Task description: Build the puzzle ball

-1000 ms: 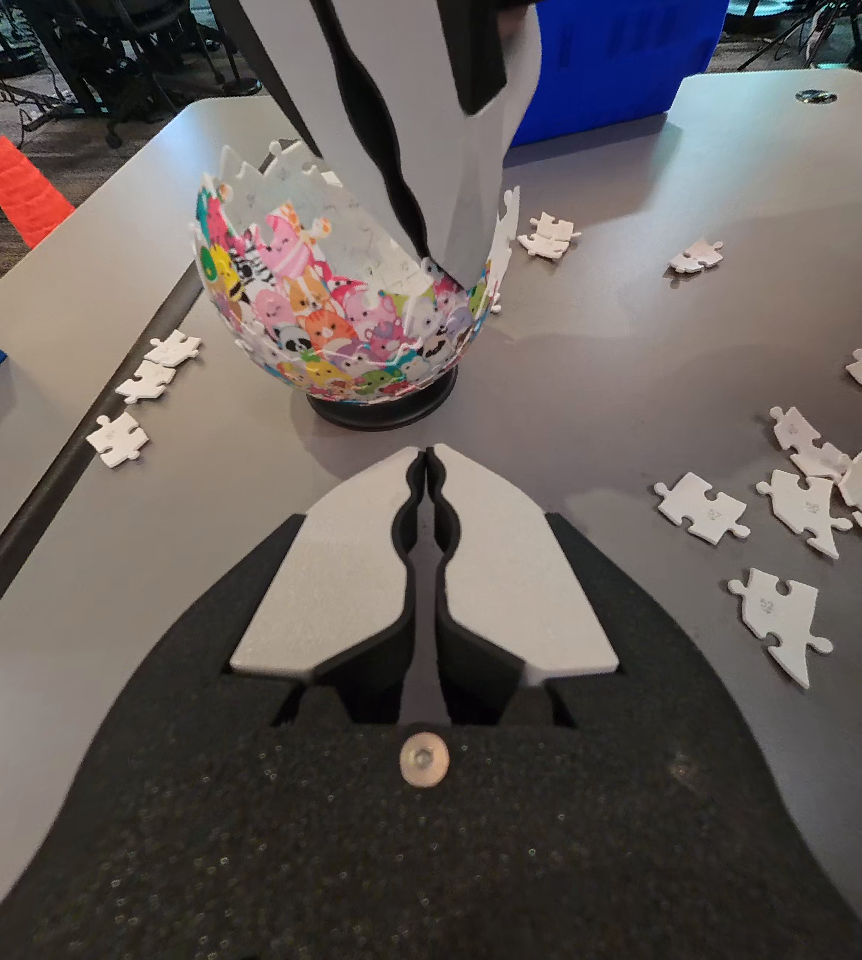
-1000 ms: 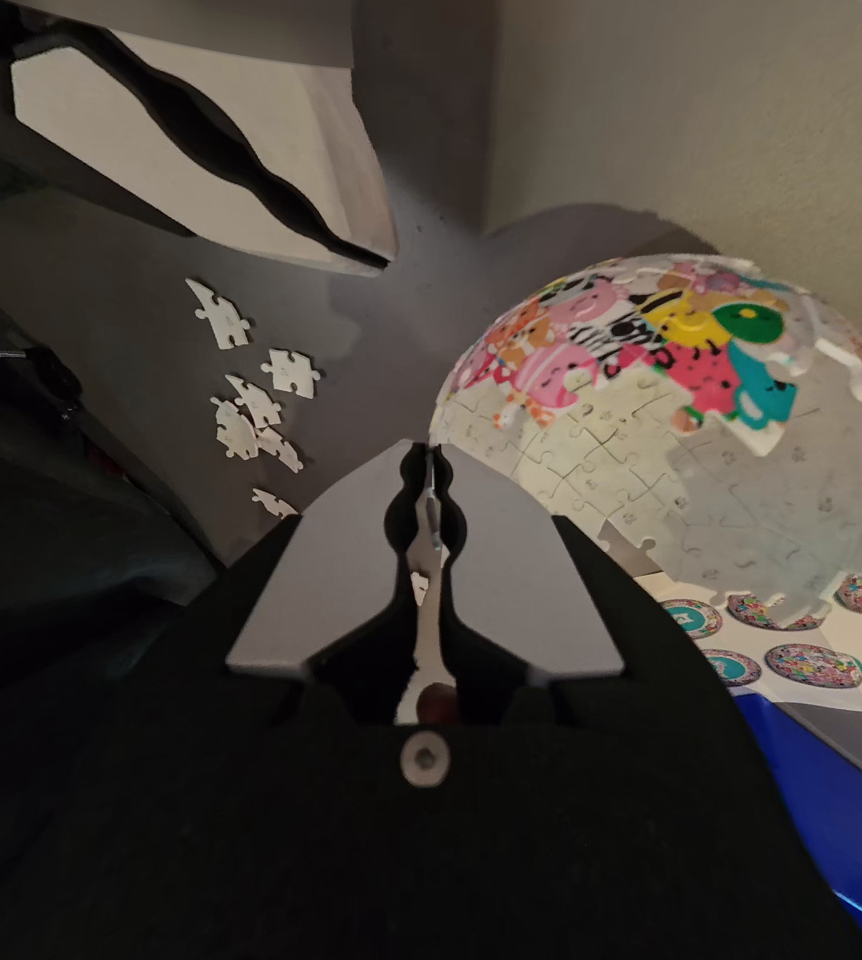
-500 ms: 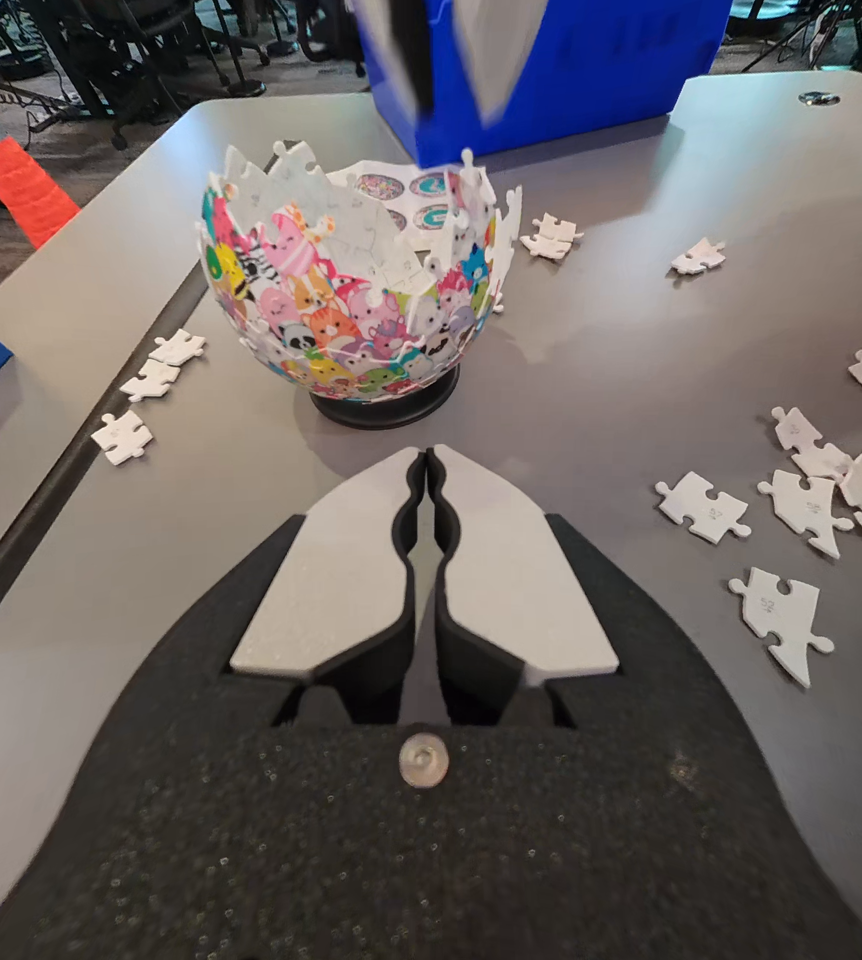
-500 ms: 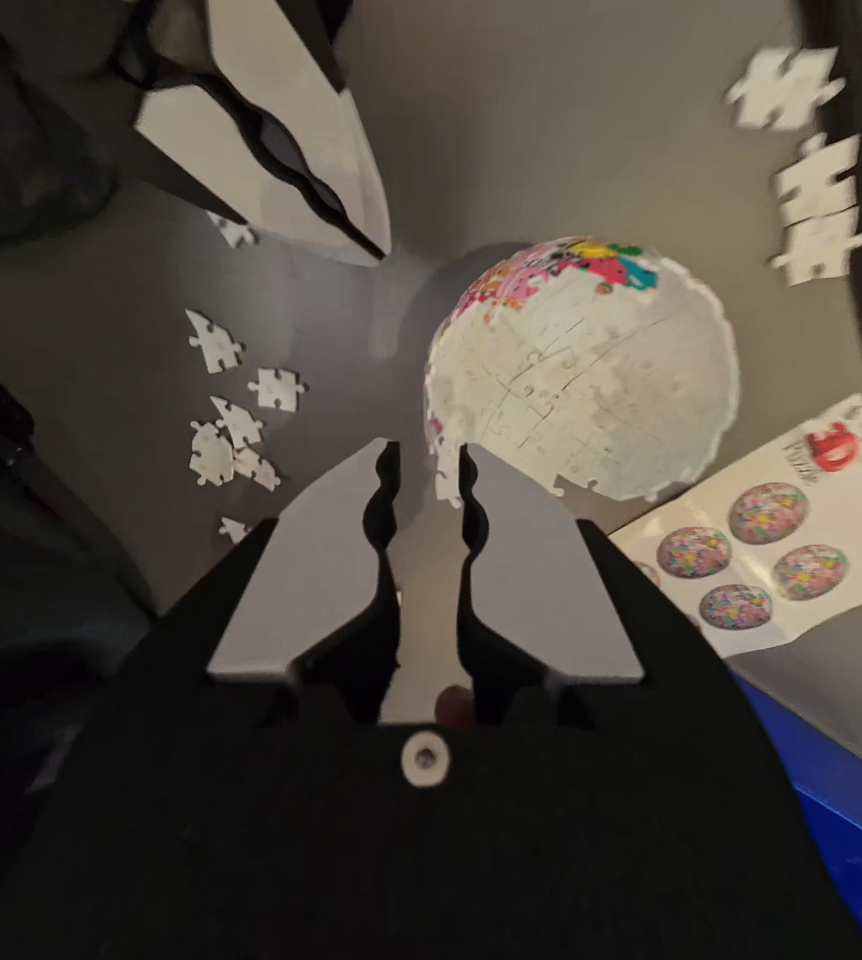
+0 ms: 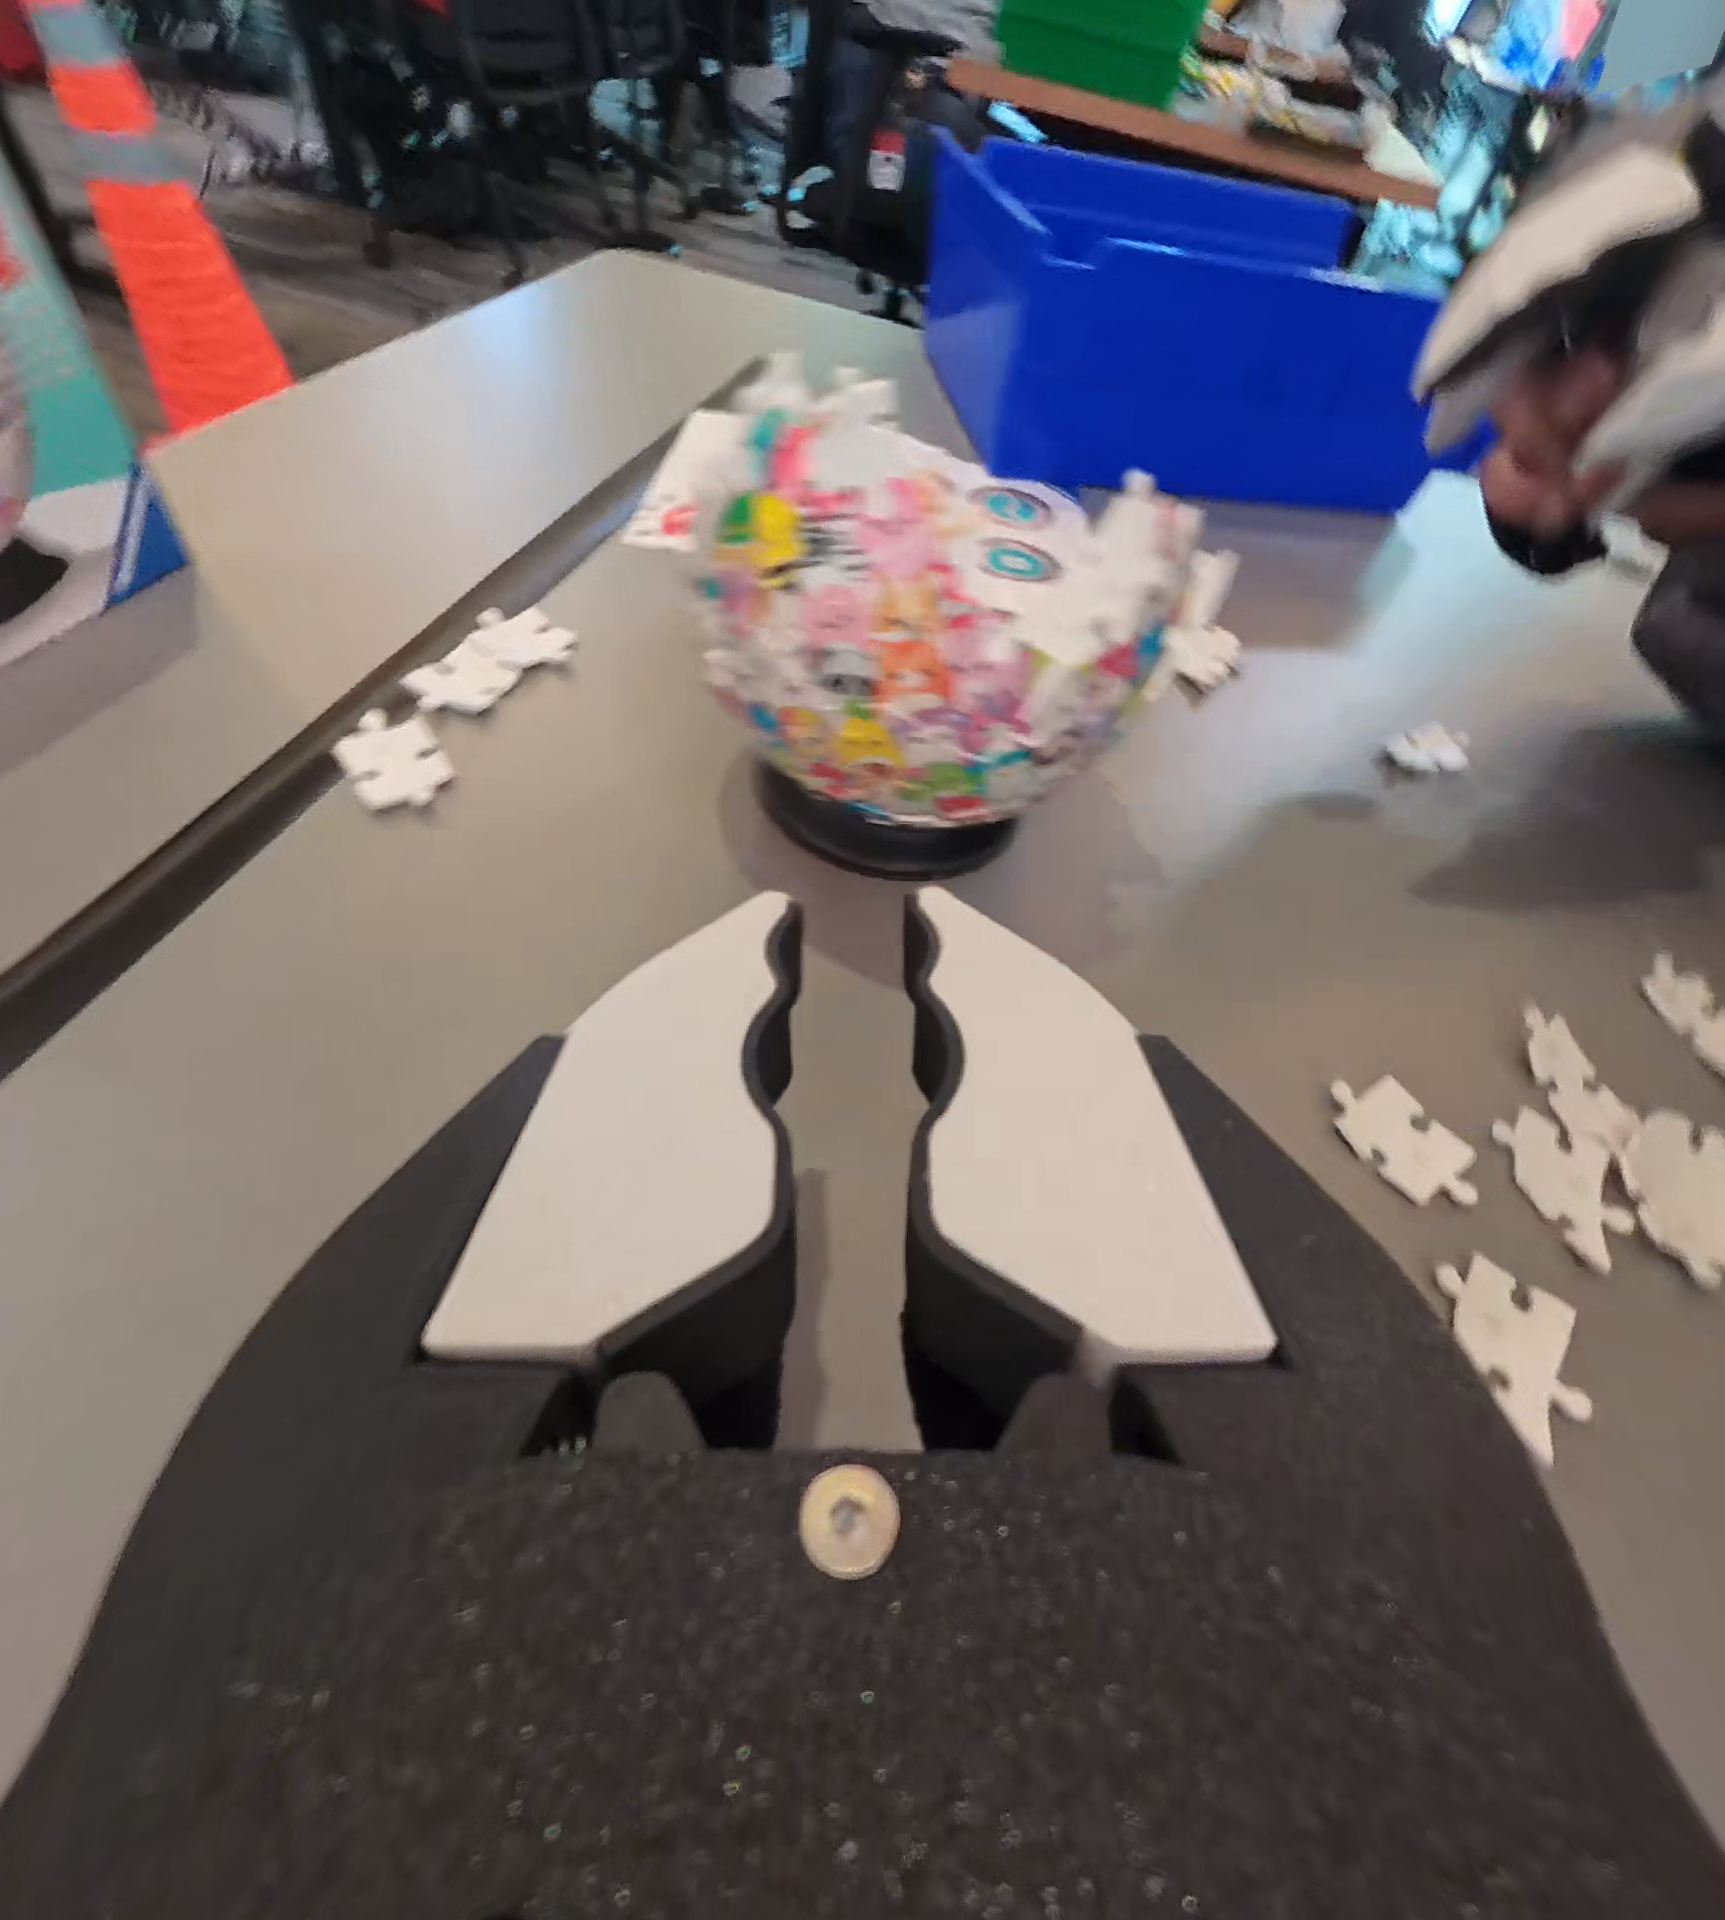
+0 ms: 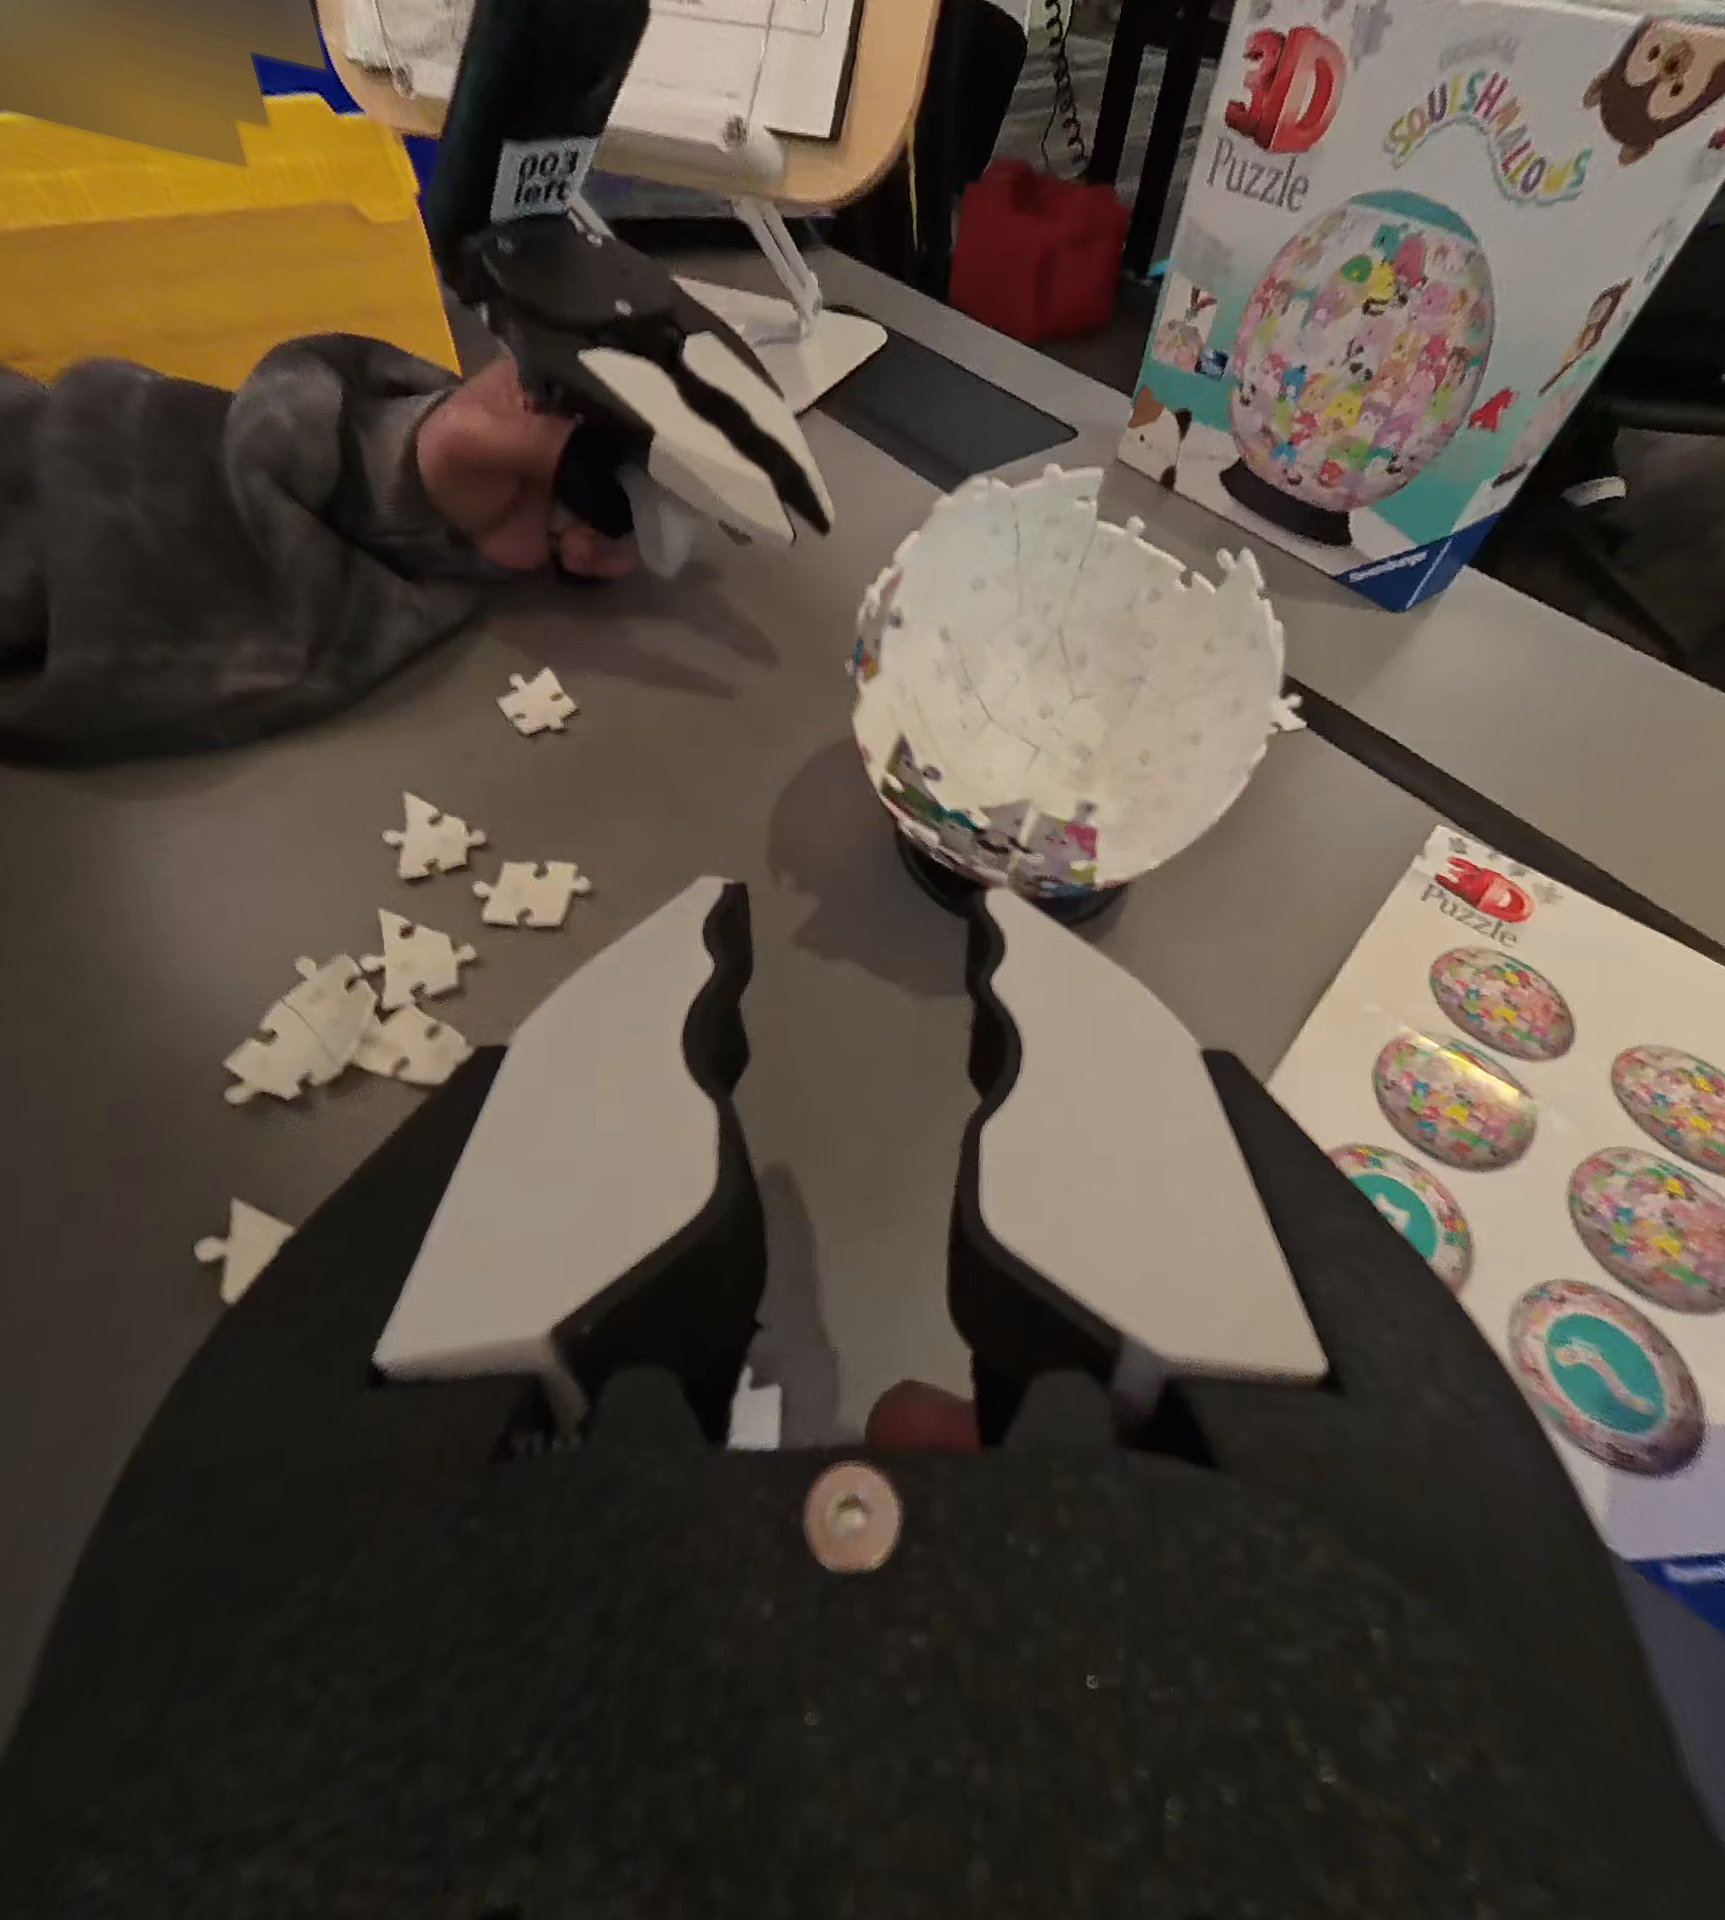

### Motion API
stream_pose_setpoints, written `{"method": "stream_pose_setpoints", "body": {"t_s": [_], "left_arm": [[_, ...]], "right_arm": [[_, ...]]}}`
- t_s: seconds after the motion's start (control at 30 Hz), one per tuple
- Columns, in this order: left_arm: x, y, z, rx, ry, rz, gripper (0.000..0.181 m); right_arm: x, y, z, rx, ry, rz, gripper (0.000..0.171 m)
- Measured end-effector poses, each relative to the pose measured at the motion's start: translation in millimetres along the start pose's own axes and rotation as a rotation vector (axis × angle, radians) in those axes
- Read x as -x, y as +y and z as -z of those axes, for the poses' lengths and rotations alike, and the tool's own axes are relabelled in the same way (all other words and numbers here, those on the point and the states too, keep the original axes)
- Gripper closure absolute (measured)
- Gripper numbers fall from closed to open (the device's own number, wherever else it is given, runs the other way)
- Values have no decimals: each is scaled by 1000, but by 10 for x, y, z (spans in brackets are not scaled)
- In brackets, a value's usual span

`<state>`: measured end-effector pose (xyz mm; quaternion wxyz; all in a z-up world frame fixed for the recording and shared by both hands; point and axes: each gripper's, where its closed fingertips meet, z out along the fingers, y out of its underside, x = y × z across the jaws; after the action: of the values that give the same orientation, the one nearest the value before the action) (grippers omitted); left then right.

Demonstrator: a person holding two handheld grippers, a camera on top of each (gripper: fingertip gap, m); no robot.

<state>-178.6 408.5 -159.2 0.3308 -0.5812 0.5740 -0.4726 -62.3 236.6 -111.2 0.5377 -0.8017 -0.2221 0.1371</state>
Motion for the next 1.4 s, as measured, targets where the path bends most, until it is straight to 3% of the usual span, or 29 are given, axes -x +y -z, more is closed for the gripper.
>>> {"method": "stream_pose_setpoints", "body": {"t_s": [0.3, 0.37, 0.43, 0.6, 0.87, 1.2, 1.4], "left_arm": [[469, -103, 162, -108, -121, 214, 159], [510, -99, 144, -102, -119, 231, 159], [506, -79, 116, -82, -104, 241, 158], [405, -69, 92, -62, -88, 175, 157], [273, -27, 64, -30, -71, 126, 157], [247, -4, 42, -12, -53, 128, 157], [235, 12, 26, 1, -47, 125, 157]], "right_arm": [[-245, 165, 21, -133, -169, -202, 118], [-251, 165, 0, -155, -189, -191, 117], [-223, 50, -41, -157, -214, -84, 105], [-167, -27, -359, 193, -331, 359, 57], [-226, 263, -824, 631, -568, 558, 48], [-204, 380, -924, 839, -781, 483, 43], [-190, 351, -933, 949, -781, 448, 35]]}}
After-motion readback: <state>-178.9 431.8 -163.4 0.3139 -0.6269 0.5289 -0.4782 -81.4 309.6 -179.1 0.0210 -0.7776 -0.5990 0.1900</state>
